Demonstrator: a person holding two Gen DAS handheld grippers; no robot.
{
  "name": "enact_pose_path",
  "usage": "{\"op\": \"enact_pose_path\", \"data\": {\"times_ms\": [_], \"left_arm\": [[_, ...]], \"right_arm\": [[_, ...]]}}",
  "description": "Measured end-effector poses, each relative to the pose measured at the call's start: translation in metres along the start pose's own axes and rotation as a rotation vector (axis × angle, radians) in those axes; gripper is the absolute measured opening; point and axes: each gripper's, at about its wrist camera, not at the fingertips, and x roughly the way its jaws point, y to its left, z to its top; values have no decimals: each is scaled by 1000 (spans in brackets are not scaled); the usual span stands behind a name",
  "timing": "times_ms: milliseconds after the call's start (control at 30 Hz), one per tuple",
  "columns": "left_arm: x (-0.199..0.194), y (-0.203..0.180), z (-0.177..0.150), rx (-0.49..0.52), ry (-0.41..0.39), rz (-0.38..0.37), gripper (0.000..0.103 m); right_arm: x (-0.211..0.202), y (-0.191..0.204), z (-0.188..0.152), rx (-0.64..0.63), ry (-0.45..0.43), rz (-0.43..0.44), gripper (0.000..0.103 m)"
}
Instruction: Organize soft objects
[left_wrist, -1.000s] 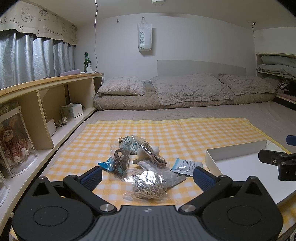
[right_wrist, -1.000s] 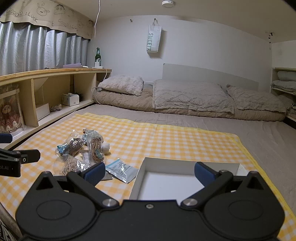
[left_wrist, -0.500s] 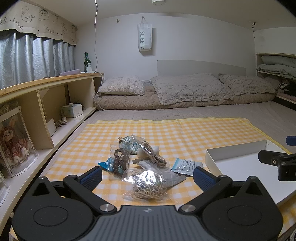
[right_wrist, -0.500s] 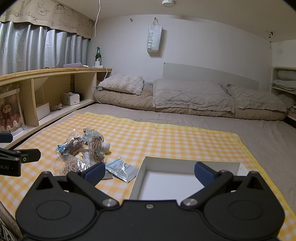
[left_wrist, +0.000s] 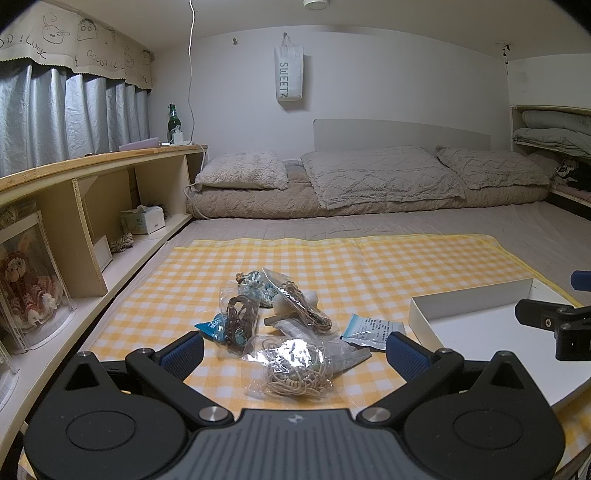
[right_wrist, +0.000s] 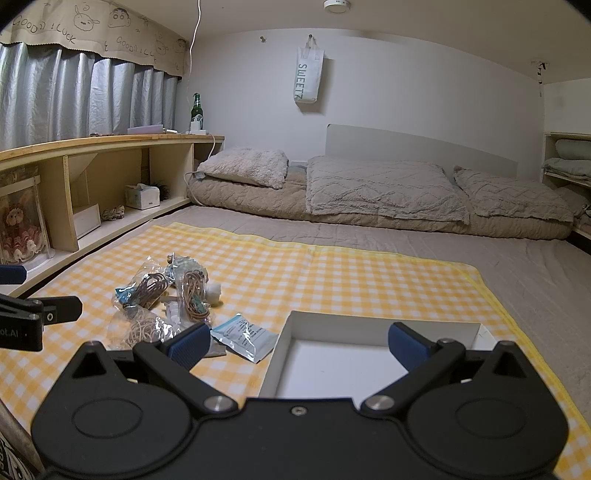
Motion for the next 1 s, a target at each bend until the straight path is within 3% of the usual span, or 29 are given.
{"op": "enact_pose_path", "data": {"times_ms": [1000], "left_arm": [[-1,6,2,-8,-22,17,103]], "right_arm": [[-5,3,2,-28,-5,17,103]]}}
